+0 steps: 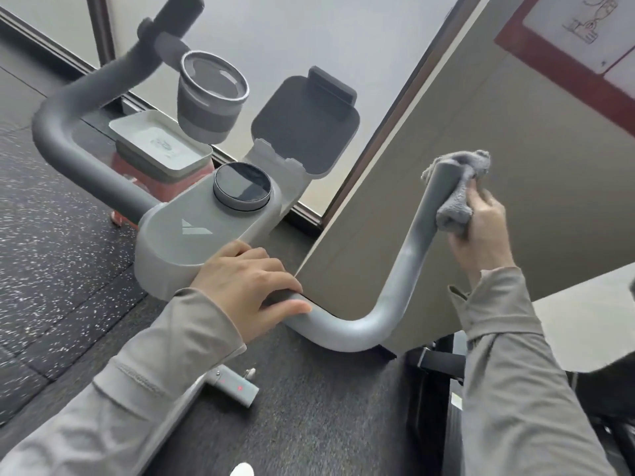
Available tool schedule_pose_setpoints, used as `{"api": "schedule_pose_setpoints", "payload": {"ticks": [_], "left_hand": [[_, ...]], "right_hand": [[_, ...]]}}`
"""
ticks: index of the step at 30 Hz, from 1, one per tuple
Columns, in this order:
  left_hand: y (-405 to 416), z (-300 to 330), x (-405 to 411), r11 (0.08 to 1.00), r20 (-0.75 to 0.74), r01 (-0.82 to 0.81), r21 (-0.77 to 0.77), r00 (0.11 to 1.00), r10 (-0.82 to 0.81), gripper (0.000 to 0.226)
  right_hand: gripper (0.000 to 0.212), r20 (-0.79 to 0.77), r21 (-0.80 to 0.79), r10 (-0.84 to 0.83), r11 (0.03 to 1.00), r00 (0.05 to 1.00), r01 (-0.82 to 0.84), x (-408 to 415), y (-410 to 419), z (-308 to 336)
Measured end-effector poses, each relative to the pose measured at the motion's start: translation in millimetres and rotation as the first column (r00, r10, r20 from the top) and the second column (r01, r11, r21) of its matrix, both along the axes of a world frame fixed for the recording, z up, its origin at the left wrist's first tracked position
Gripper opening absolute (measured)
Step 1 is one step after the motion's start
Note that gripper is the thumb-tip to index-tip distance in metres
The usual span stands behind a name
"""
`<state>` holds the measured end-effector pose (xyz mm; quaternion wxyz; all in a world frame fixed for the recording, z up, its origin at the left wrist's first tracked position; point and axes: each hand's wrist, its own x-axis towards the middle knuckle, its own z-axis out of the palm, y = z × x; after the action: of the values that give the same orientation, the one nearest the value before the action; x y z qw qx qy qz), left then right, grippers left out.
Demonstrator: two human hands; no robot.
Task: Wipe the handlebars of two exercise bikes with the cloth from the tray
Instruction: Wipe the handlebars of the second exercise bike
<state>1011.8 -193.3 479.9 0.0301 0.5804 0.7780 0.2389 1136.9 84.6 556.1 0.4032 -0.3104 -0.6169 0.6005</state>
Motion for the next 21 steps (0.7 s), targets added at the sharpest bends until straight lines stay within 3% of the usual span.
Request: {"api": "schedule_pose_setpoints", "payload": {"ticks": [4, 8, 10, 12, 16, 19, 21], "left_hand": [[-1, 0, 1, 1.000, -0.002, -0.007, 0.000, 1.000, 0.007, 0.066], [-2, 0, 2, 1.000, -0.009, -0.010, 0.005, 1.000, 0.010, 0.065], [-2, -1, 2, 1.000, -0.015, -0.008, 0.014, 1.000, 0.008, 0.064], [-2, -1, 2, 1.000, -0.017, -0.011, 0.027, 1.000, 0.011, 0.065], [-1, -3, 0, 0.999, -0.037, -0.017, 0.028, 0.999, 0.018, 0.069], [-1, -5, 0, 0.999, -0.038, -0.027, 0.026, 0.999, 0.028, 0.057], [-2, -6, 0, 0.999, -0.039, -0.025, 0.029, 0.999, 0.026, 0.056]], "right_hand": [[0.015, -0.061, -0.061, -0.061, 0.996, 0.996, 0.057, 16, -30, -32], [0.017, 0.092, -0.020, -0.095, 0.995, 0.991, 0.097, 39, -52, -50], [0.017, 0.222, 0.168, -0.207, 0.971, 0.953, 0.172, 53, -59, -51], [0.013, 0.277, 0.468, -0.359, 0.860, 0.891, 0.202, 66, -62, -43], [0.022, 0.348, 0.794, -0.360, 0.604, 0.865, -0.068, 59, -76, -12], [0.027, 0.538, 0.818, -0.292, 0.409, 0.791, -0.405, 40, -89, -9], [0.023, 0.654, 0.750, -0.285, 0.369, 0.701, -0.549, 36, -95, -16]]}}
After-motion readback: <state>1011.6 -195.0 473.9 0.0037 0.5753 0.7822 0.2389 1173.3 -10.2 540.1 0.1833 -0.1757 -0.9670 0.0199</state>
